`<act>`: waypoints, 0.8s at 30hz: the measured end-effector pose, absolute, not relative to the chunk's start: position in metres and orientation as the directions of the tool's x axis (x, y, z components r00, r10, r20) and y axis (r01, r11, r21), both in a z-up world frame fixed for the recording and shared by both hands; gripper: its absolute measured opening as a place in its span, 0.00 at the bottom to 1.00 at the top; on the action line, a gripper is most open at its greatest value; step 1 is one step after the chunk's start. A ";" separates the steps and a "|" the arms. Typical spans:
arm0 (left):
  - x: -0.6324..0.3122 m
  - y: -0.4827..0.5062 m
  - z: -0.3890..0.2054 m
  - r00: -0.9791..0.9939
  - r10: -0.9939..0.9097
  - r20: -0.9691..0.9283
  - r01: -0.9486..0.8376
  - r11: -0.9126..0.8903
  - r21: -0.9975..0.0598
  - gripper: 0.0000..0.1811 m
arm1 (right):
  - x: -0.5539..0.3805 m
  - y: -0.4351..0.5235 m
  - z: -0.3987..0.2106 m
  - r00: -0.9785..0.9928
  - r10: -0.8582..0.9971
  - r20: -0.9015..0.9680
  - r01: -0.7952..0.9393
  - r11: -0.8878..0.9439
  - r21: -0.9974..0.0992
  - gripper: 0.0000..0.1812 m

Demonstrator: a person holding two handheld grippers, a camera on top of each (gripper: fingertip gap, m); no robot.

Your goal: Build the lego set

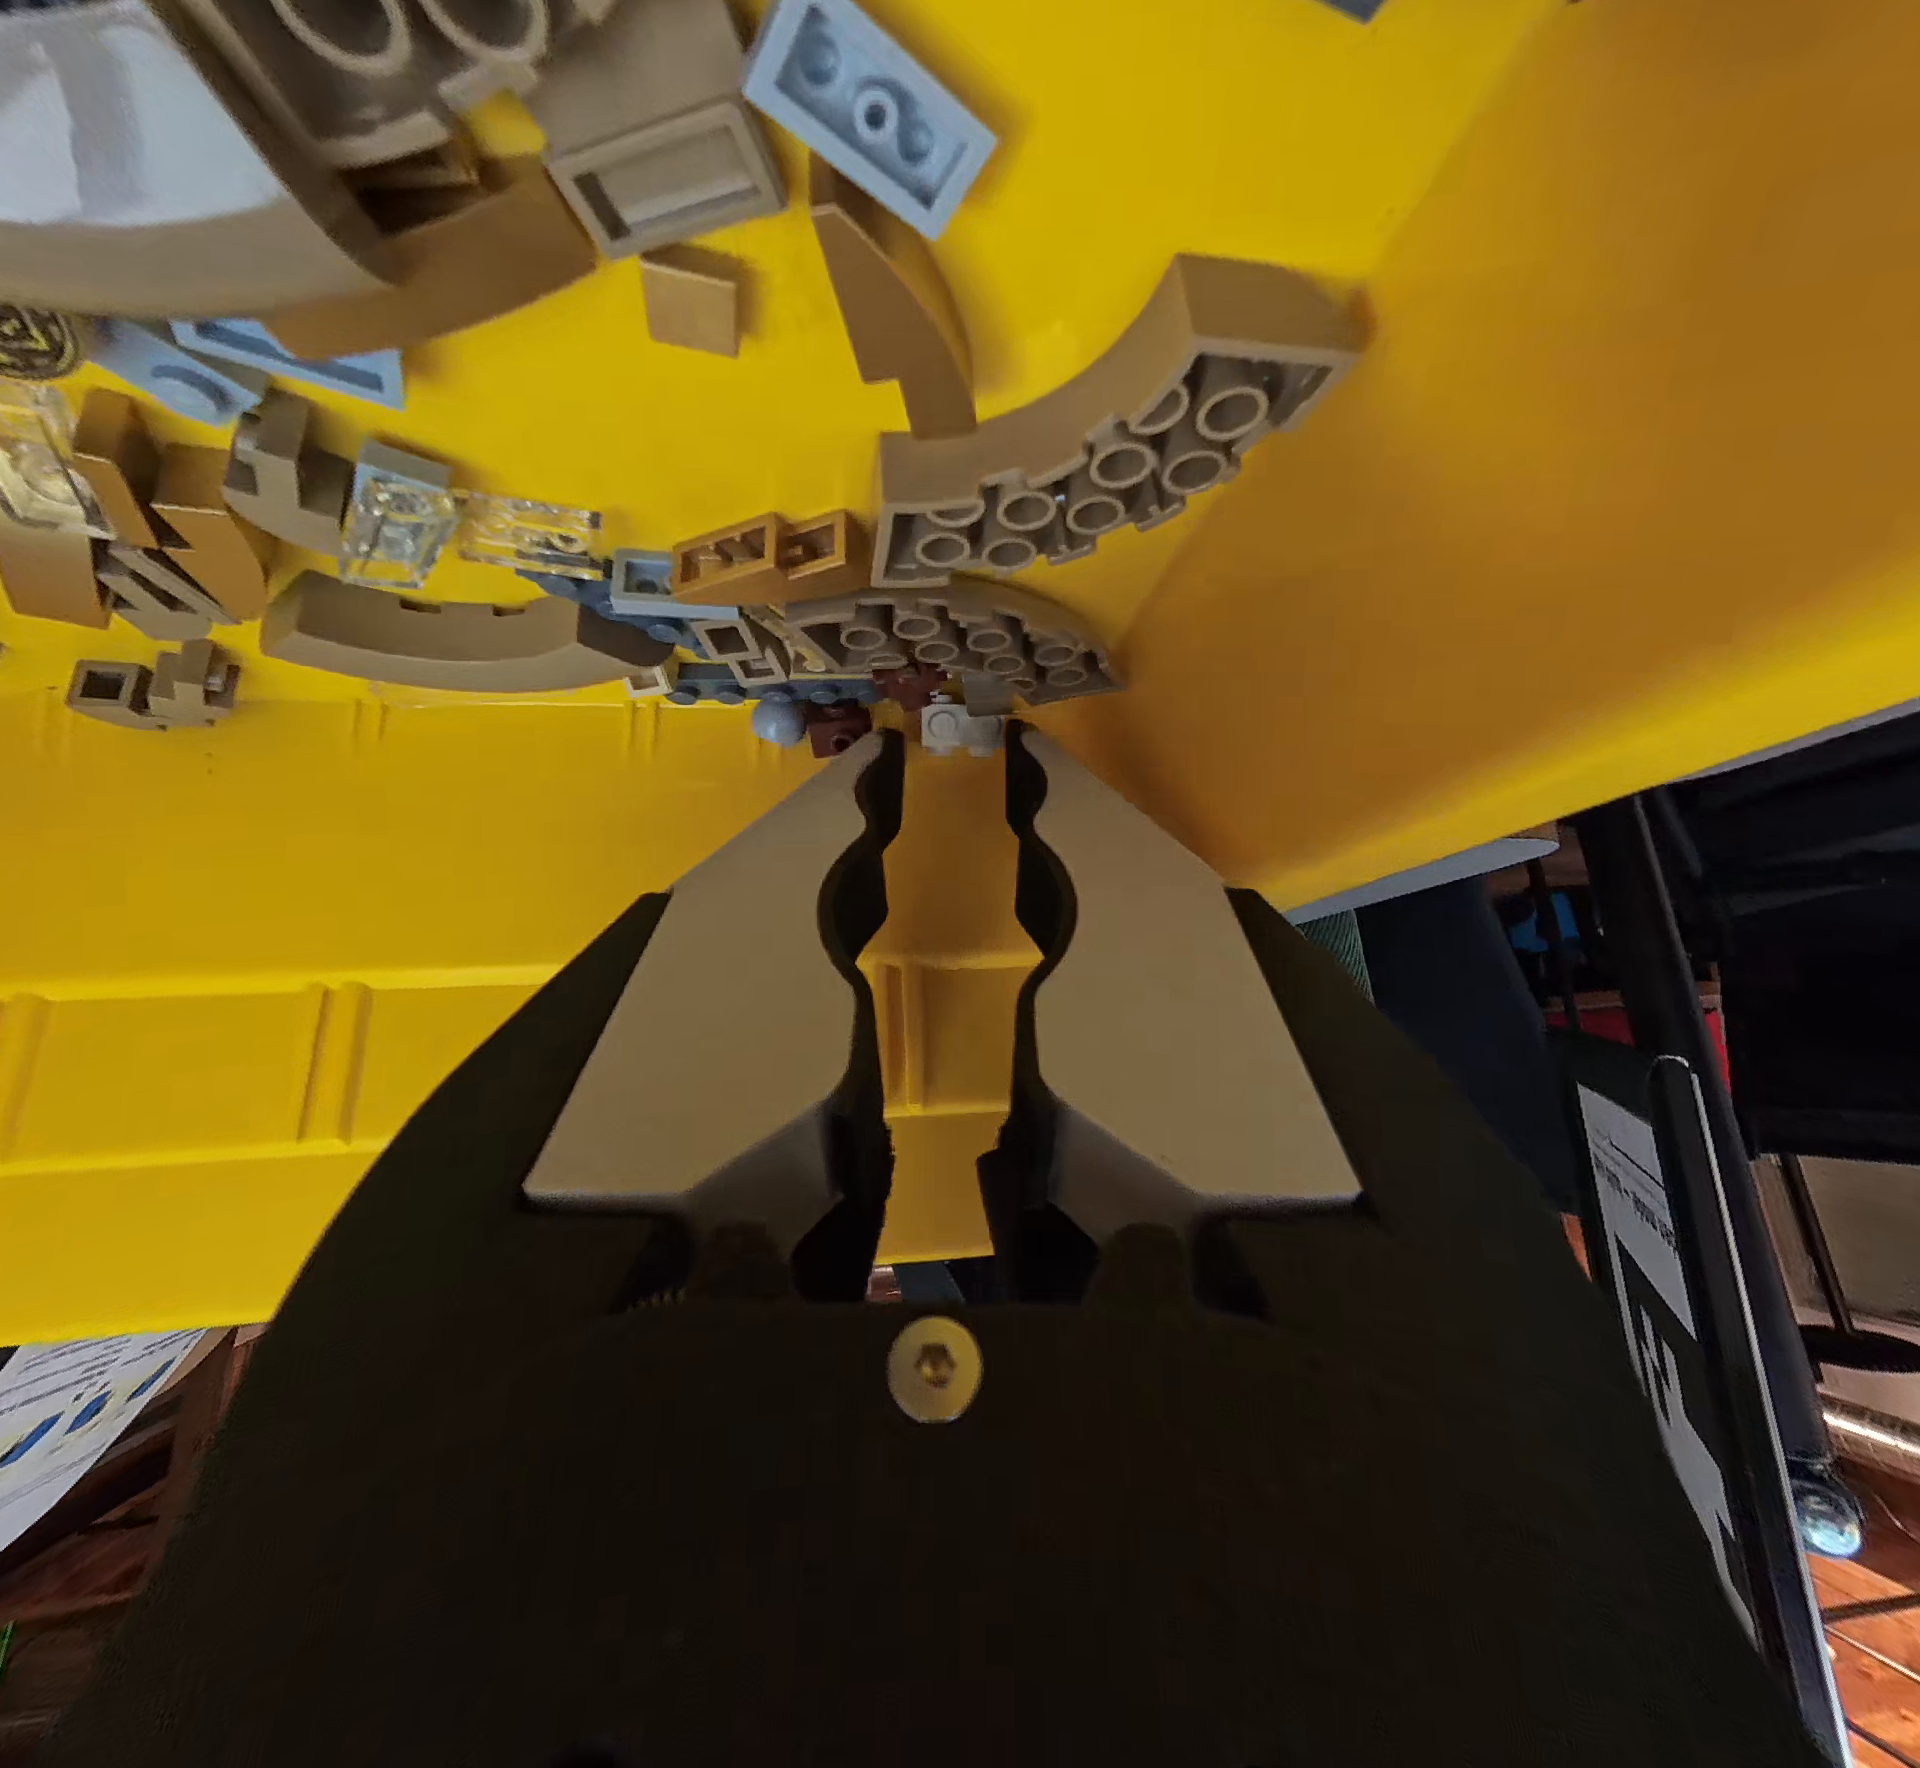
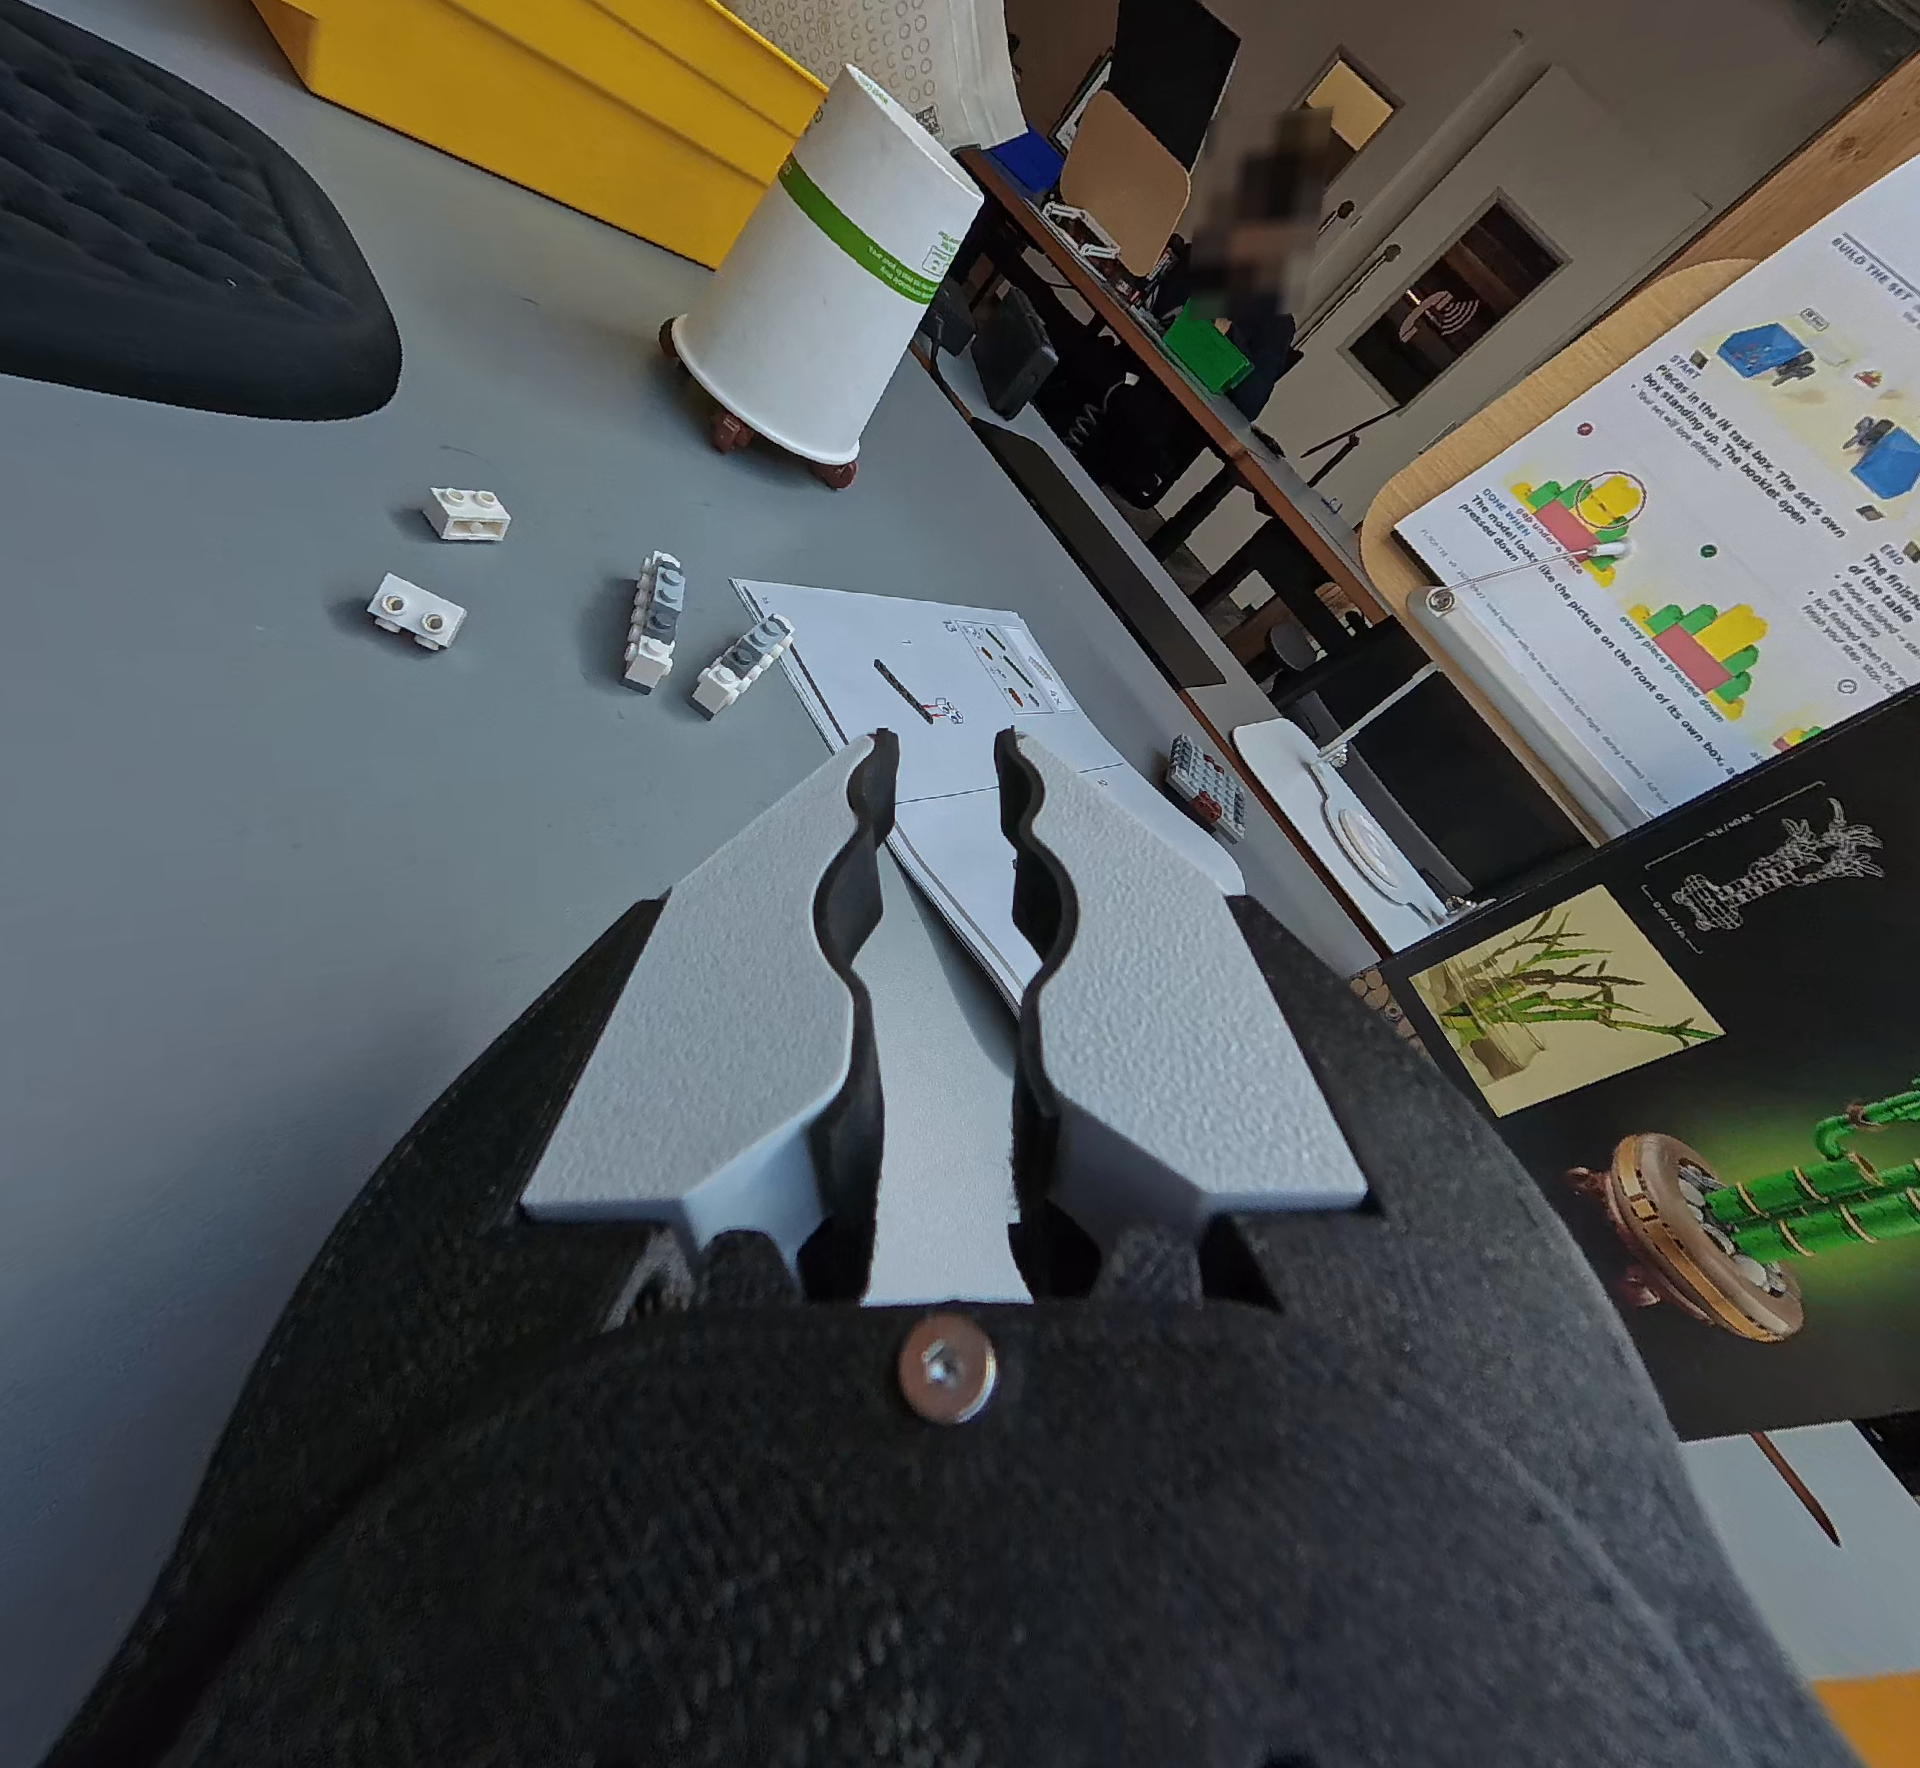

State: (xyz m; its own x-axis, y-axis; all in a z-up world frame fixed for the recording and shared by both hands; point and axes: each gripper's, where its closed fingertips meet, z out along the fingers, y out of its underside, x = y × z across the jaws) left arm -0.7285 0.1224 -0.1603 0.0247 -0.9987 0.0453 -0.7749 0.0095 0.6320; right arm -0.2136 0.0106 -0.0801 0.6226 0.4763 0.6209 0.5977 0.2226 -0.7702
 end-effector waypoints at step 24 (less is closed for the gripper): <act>-0.415 0.016 -0.005 0.097 -0.995 0.025 -0.533 -0.073 -0.843 0.08 | -0.217 0.005 -0.076 0.622 0.489 0.612 0.573 0.249 -0.781 0.10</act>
